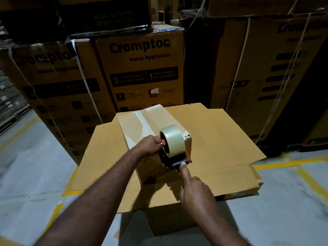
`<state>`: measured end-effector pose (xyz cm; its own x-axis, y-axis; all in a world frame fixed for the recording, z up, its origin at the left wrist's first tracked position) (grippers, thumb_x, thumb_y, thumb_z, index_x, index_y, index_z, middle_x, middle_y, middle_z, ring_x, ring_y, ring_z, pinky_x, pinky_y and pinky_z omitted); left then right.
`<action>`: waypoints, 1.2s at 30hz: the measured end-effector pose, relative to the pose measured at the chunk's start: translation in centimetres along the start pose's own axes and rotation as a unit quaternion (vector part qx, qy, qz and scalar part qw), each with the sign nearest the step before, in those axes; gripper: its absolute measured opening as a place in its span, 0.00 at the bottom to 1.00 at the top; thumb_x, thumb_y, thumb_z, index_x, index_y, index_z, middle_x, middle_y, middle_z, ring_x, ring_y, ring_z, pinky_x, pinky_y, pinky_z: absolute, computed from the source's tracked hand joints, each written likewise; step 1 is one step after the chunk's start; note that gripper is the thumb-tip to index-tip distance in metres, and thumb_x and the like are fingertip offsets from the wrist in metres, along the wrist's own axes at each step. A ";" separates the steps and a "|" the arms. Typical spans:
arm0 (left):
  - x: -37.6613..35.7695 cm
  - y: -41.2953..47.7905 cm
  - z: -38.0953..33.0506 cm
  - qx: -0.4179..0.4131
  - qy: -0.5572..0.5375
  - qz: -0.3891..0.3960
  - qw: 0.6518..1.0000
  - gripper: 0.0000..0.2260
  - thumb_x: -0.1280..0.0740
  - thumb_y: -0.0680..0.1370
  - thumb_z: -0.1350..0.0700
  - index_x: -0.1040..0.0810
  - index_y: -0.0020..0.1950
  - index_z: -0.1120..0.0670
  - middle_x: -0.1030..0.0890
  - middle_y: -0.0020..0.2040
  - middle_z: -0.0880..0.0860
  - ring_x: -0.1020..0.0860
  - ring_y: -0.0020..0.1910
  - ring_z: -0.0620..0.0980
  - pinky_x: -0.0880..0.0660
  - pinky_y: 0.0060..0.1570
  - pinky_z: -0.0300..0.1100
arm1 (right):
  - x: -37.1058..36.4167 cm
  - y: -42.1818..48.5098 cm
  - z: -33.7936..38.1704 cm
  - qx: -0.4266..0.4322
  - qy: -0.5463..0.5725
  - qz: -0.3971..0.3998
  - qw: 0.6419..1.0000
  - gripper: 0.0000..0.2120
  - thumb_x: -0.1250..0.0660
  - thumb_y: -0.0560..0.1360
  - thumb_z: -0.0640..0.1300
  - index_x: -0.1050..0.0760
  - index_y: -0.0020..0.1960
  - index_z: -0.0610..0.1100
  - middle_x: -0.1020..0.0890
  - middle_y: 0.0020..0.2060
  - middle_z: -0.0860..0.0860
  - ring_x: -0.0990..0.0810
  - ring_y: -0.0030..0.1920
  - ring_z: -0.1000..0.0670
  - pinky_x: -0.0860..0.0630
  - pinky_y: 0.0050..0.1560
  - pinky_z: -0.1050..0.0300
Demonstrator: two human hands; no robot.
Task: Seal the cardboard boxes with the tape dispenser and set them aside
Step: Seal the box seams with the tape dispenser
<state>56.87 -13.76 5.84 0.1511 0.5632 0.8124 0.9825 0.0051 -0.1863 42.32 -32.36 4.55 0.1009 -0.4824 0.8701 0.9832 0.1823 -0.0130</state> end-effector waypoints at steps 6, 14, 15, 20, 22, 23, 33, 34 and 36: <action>-0.3 0.4 -0.3 -0.011 0.040 -0.014 0.999 0.07 0.28 0.76 0.53 0.17 0.38 0.52 0.20 0.38 0.49 0.23 0.40 0.49 0.28 0.37 0.40 | -1.1 0.4 0.0 -0.028 0.066 0.008 0.997 0.30 0.40 0.82 0.46 0.53 0.77 0.56 0.21 0.49 0.50 0.24 0.42 0.52 0.27 0.39 0.59; -1.2 -0.8 -0.2 -0.087 0.107 -0.082 0.987 0.20 0.31 0.73 0.44 0.16 0.63 0.46 0.22 0.70 0.49 0.29 0.73 0.49 0.39 0.74 0.57 | -1.6 -0.5 -1.2 -0.067 0.144 0.050 0.986 0.31 0.36 0.81 0.47 0.48 0.76 0.60 0.21 0.62 0.47 0.19 0.53 0.50 0.20 0.50 0.57; -1.2 -0.7 -0.2 -0.100 0.118 -0.079 0.985 0.19 0.31 0.76 0.45 0.18 0.66 0.46 0.25 0.73 0.48 0.31 0.75 0.48 0.41 0.75 0.57 | -0.7 -0.2 -1.6 -0.068 0.153 0.061 0.984 0.30 0.35 0.80 0.48 0.46 0.75 0.61 0.21 0.61 0.47 0.18 0.51 0.49 0.19 0.49 0.56; -1.5 -0.2 -0.1 -0.126 0.189 -0.110 0.968 0.21 0.38 0.83 0.41 0.25 0.73 0.48 0.30 0.76 0.46 0.36 0.77 0.46 0.40 0.74 0.53 | 6.4 0.4 -2.6 -0.088 0.340 0.141 0.926 0.22 0.31 0.77 0.38 0.32 0.64 0.57 0.21 0.52 0.42 0.19 0.35 0.46 0.20 0.35 0.50; -1.8 -0.5 -0.4 -0.168 0.218 -0.154 0.949 0.18 0.38 0.84 0.46 0.23 0.71 0.50 0.26 0.74 0.48 0.32 0.76 0.48 0.37 0.73 0.53 | 9.2 0.5 -2.9 -0.085 0.392 0.142 0.905 0.21 0.31 0.77 0.35 0.29 0.61 0.55 0.20 0.50 0.37 0.21 0.31 0.45 0.21 0.34 0.50; -2.0 -0.9 -0.6 -0.201 0.227 -0.177 0.936 0.16 0.37 0.83 0.49 0.20 0.69 0.51 0.23 0.71 0.50 0.28 0.73 0.50 0.36 0.72 0.52 | 10.2 0.8 -3.2 -0.077 0.402 0.126 0.904 0.21 0.31 0.76 0.35 0.29 0.63 0.55 0.20 0.50 0.37 0.21 0.32 0.44 0.20 0.35 0.49; 0.1 0.8 1.3 -0.342 0.140 -0.123 0.921 0.15 0.25 0.76 0.55 0.16 0.62 0.51 0.19 0.66 0.47 0.23 0.67 0.44 0.29 0.68 0.45 | 10.8 6.3 -1.0 -0.016 0.572 -0.034 0.820 0.26 0.33 0.78 0.34 0.34 0.71 0.53 0.20 0.41 0.38 0.22 0.33 0.44 0.22 0.32 0.51; 1.0 1.5 2.2 -0.314 0.121 -0.080 0.938 0.15 0.24 0.76 0.54 0.16 0.62 0.51 0.20 0.66 0.46 0.23 0.68 0.44 0.31 0.69 0.42 | 10.2 6.9 -0.7 -0.017 0.581 -0.041 0.812 0.26 0.34 0.79 0.34 0.34 0.71 0.53 0.20 0.40 0.38 0.23 0.33 0.44 0.22 0.32 0.51; 2.9 2.6 4.2 -0.259 0.063 0.022 0.964 0.13 0.22 0.74 0.55 0.14 0.58 0.53 0.18 0.64 0.46 0.23 0.66 0.41 0.34 0.70 0.39 | 9.2 7.9 -0.3 -0.021 0.600 -0.045 0.798 0.25 0.34 0.79 0.34 0.34 0.71 0.53 0.21 0.39 0.39 0.23 0.33 0.44 0.23 0.33 0.51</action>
<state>59.38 -8.66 5.44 0.1733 0.4479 0.8771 0.8928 -0.4474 0.0521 51.06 -35.57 12.31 0.0792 -0.9698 -0.2305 0.9963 0.0850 -0.0154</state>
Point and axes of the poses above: each hand's wrist, its own y-axis towards the middle knuckle, its own x-axis out of the back of the hand, z = x × y, the point moved 6 cm from there along y, towards the middle knuckle
